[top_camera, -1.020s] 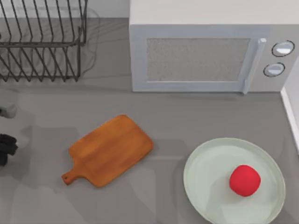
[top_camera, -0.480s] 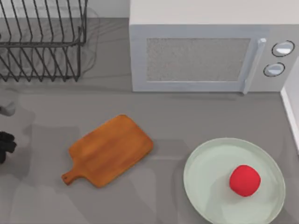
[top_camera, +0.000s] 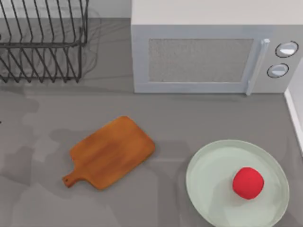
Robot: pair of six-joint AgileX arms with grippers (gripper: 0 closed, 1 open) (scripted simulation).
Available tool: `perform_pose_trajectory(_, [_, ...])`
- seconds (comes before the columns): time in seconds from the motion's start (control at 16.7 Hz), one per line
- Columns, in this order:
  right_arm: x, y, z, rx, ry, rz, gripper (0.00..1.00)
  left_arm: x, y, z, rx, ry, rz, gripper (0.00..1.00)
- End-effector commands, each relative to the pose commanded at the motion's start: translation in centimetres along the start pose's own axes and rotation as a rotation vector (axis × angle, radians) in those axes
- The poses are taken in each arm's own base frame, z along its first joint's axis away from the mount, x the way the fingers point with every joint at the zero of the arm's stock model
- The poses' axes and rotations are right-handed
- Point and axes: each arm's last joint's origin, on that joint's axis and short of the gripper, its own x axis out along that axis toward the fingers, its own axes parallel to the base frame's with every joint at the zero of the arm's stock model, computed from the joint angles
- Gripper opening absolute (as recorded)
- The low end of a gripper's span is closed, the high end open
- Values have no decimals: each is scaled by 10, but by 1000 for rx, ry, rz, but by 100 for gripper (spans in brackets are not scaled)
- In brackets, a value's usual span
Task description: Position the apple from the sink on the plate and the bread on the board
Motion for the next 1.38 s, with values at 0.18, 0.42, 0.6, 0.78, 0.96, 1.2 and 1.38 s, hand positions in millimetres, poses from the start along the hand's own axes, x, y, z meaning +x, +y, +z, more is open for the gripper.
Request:
perform_pose_trajectory(0.18, [0, 0, 0, 0, 0, 0, 100, -15, -1, -1, 1, -19, 12, 0])
perform_pose_trajectory(0.42, [0, 0, 0, 0, 0, 0, 100, -13, 0, 0, 0, -15, 11, 0])
perform_pose_trajectory(0.6, [0, 0, 0, 0, 0, 0, 100, -11, -10, 12, -18, -10, 8, 0])
perform_pose_trajectory(0.78, [0, 0, 0, 0, 0, 0, 100, -6, -35, 37, -66, -2, 7, 0])
perform_pose_trajectory(0.96, [0, 0, 0, 0, 0, 0, 100, 3, -74, 62, -154, 12, 6, 0])
perform_pose_trajectory(1.2, [0, 0, 0, 0, 0, 0, 100, 14, -138, 87, -305, 23, 11, 0])
perform_pose_trajectory(1.38, [0, 0, 0, 0, 0, 0, 100, 18, -181, 95, -366, 4, 14, 0])
